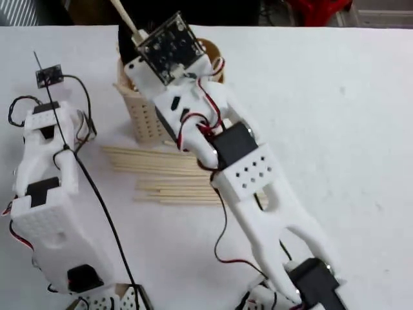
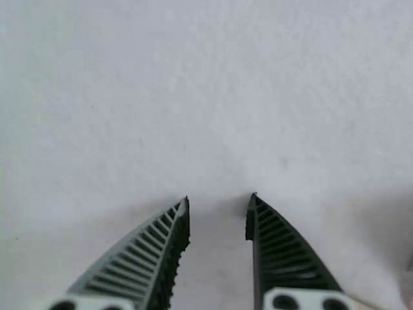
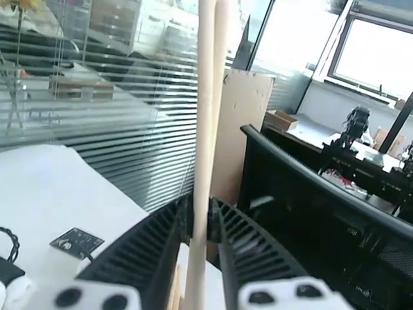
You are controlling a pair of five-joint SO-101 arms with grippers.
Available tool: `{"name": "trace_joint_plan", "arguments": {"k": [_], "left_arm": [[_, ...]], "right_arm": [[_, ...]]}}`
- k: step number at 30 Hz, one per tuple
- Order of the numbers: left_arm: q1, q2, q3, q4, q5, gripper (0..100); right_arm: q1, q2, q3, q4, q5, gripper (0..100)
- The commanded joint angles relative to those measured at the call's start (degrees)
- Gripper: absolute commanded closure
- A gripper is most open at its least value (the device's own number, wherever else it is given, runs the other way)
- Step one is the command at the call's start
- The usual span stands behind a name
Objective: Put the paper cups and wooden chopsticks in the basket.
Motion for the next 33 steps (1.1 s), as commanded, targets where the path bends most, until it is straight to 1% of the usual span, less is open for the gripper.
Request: {"name": "trace_joint_plan", "arguments": {"k": [1, 7, 11, 12, 16, 19, 23, 27, 29, 33], "left_arm": [[0.5, -0.6, -0.5, -1.0, -0.2, 84], [0.5, -0.6, -0.5, -1.0, -0.2, 84], [0.5, -0.6, -0.5, -1.0, -0.3, 84], [0.5, -0.6, -0.5, -1.0, -0.3, 84], [0.5, -0.6, -0.5, -1.0, -0.3, 84], [0.5, -0.6, -0.5, -1.0, -0.3, 84], [0.5, -0.6, -0.5, -1.0, -0.3, 84], [0.5, -0.6, -0.5, -1.0, -0.3, 84], [0.5, -0.6, -0.5, -1.0, -0.2, 84], [0.5, -0.6, -0.5, -1.0, -0.2, 84]], "right_arm": [[0.3, 2.5, -6.8, -1.4, -0.4, 98.1], [0.3, 7.3, -8.8, -1.6, -0.7, 97.0], [0.4, 9.5, -8.8, -1.2, -5.2, 87.7], [0.4, 9.8, -8.8, -1.2, -5.2, 87.7], [0.4, 9.9, -8.8, -1.2, -5.2, 93.0], [0.4, 9.9, -8.8, -0.6, -5.2, 93.1], [0.1, 9.5, -8.9, 4.0, -5.2, 93.6], [0.3, 6.9, -8.6, 10.9, -5.2, 93.6], [0.3, 5.0, -8.5, 15.6, -5.2, 93.6], [0.3, 0.7, -8.5, 28.1, -5.2, 93.2]]}}
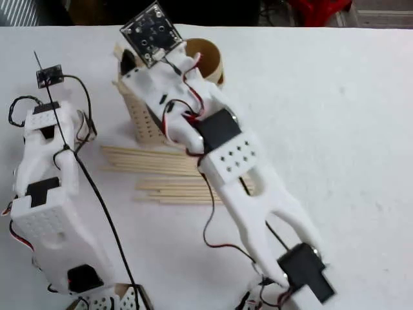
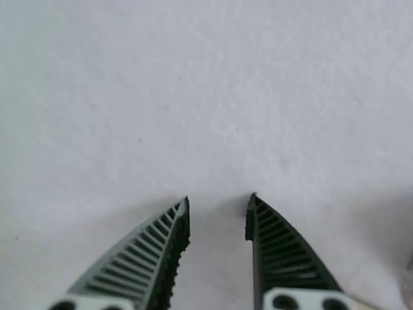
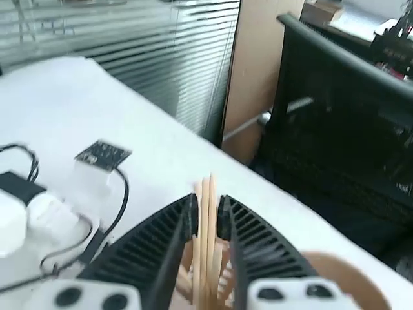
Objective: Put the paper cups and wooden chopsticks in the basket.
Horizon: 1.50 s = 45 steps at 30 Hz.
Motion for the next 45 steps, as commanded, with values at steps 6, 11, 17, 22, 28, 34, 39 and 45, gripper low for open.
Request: {"name": "trace_joint_plan", "arguments": {"k": [6, 11, 17, 22, 28, 34, 39, 45], "left_arm": [[0.5, -0.6, -0.5, -0.9, -0.1, 84], [0.5, -0.6, -0.5, -0.9, -0.1, 84], [0.5, -0.6, -0.5, -0.9, -0.1, 84], [0.5, -0.6, -0.5, -0.9, -0.2, 84], [0.5, -0.6, -0.5, -0.9, -0.3, 84], [0.5, -0.6, -0.5, -0.9, -0.3, 84], [0.5, -0.6, -0.5, -0.9, -0.3, 84], [0.5, -0.6, -0.5, -0.9, -0.3, 84]], "right_arm": [[0.4, -10.3, -3.1, 29.8, -0.4, 93.2], [-1.0, -9.7, -3.1, 38.7, 9.4, 93.2], [-1.3, -10.1, 3.3, 48.0, 26.5, 93.6], [-2.8, -10.8, 21.8, 43.1, 31.4, 93.7], [-5.1, -10.6, 42.0, 28.2, 37.2, 93.3], [-5.2, -10.6, 51.4, 19.9, 38.8, 93.1], [-5.2, -10.5, 55.3, 15.3, 38.9, 93.1], [-4.8, -10.5, 56.8, 11.9, 39.1, 93.1]]}}
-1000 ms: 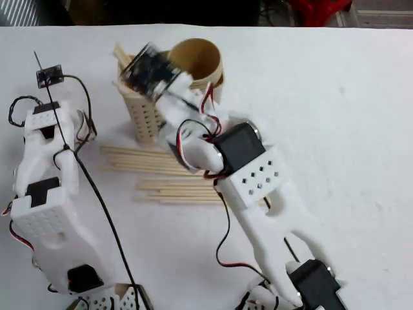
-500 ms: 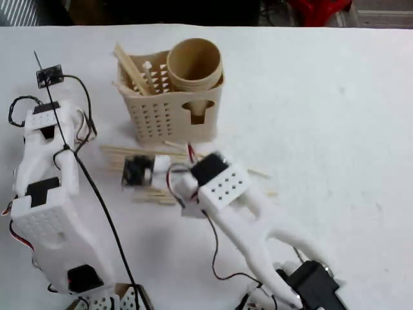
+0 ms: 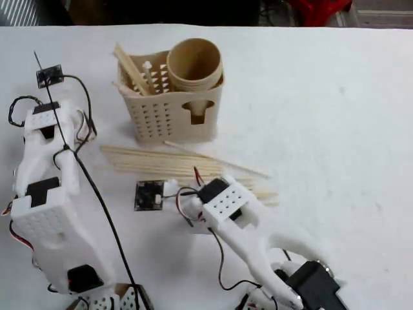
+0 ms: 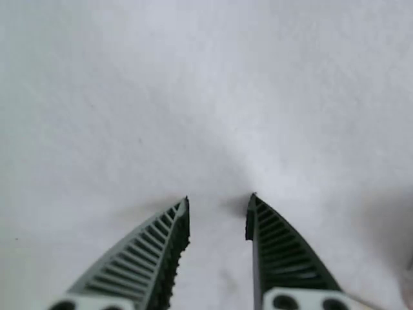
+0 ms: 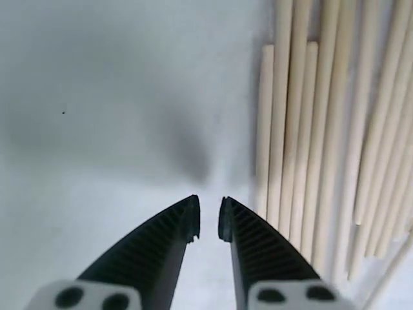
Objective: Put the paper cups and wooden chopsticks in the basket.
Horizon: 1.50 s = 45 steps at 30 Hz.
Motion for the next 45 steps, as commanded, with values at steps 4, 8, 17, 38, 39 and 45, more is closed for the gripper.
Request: {"name": "trace_joint_plan", "arguments": {"k": [4, 8, 17, 38, 39, 45], "left_arm": [[0.5, -0.6, -0.5, -0.8, -0.3, 84], [0.5, -0.6, -0.5, -0.8, -0.3, 84], [0.5, -0.6, -0.5, -0.8, -0.3, 84], [0.5, -0.6, -0.5, -0.9, -0.3, 84], [0.5, -0.6, -0.5, -0.9, -0.3, 84], [0.5, -0.6, -0.5, -0.8, -0.3, 84]], "right_arm": [[1.4, -1.4, -0.4, -3.3, 4.0, 93.1], [4.0, 4.6, -2.9, -5.4, 4.3, 93.1], [5.5, 13.2, -7.6, -5.3, 4.4, 93.6], [6.7, 3.0, -3.6, -4.9, 2.8, 93.1], [6.7, 4.3, -3.6, -5.6, 2.8, 93.1], [6.8, 10.7, -4.9, -7.9, 2.8, 93.1]]}}
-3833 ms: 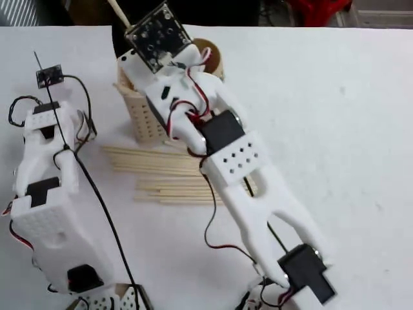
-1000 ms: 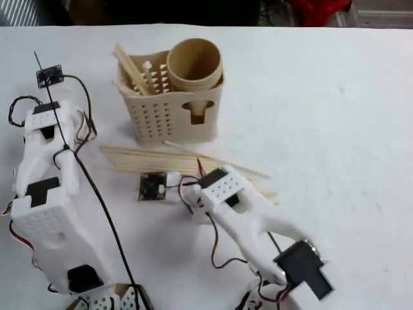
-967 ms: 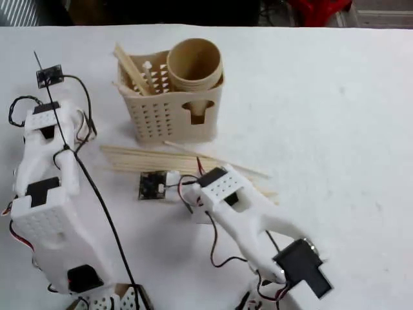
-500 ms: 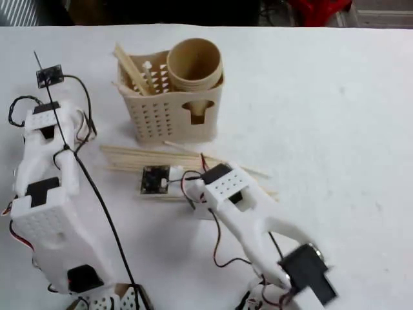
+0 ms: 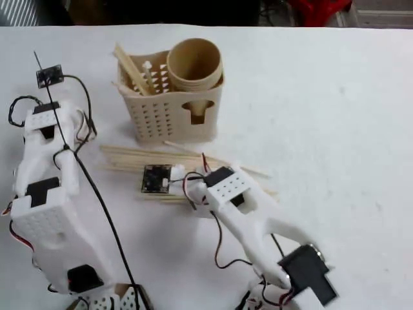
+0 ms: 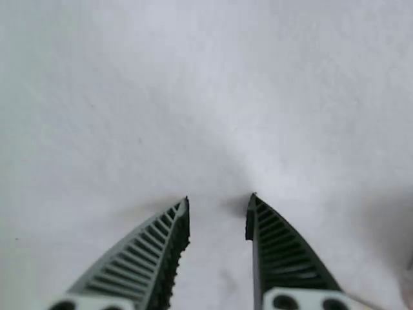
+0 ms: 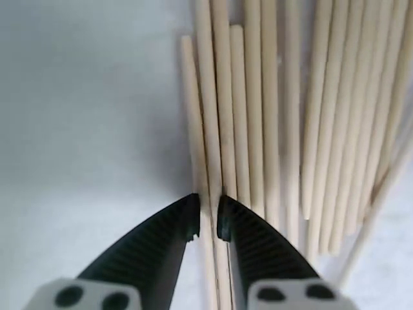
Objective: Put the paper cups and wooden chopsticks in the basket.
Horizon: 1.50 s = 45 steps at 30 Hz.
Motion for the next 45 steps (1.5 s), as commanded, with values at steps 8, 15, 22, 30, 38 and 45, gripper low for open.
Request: {"name": "trace_joint_plan", "arguments": {"k": [8, 15, 22, 30, 38, 45], "left_arm": [[0.5, -0.6, -0.5, -0.8, -0.2, 84], [0.5, -0.6, -0.5, -0.8, -0.2, 84], [0.5, -0.6, -0.5, -0.7, -0.2, 84], [0.5, -0.6, -0.5, -0.7, -0.2, 84], [0.5, -0.6, -0.5, -0.8, -0.2, 84], [0.5, -0.6, -0.5, -0.8, -0.1, 84]], "right_arm": [[-1.1, 3.5, -2.5, 4.4, -0.4, 93.1], [-3.3, 3.9, -2.5, 5.8, -0.4, 93.2], [-3.4, 4.1, -2.5, 5.8, -1.0, 95.2], [-3.3, 2.6, -3.1, 5.8, -3.2, 98.1], [-3.4, -11.7, 0.9, 6.1, -5.1, 98.1], [-4.1, -15.6, 4.5, 5.8, -5.4, 97.7]]}}
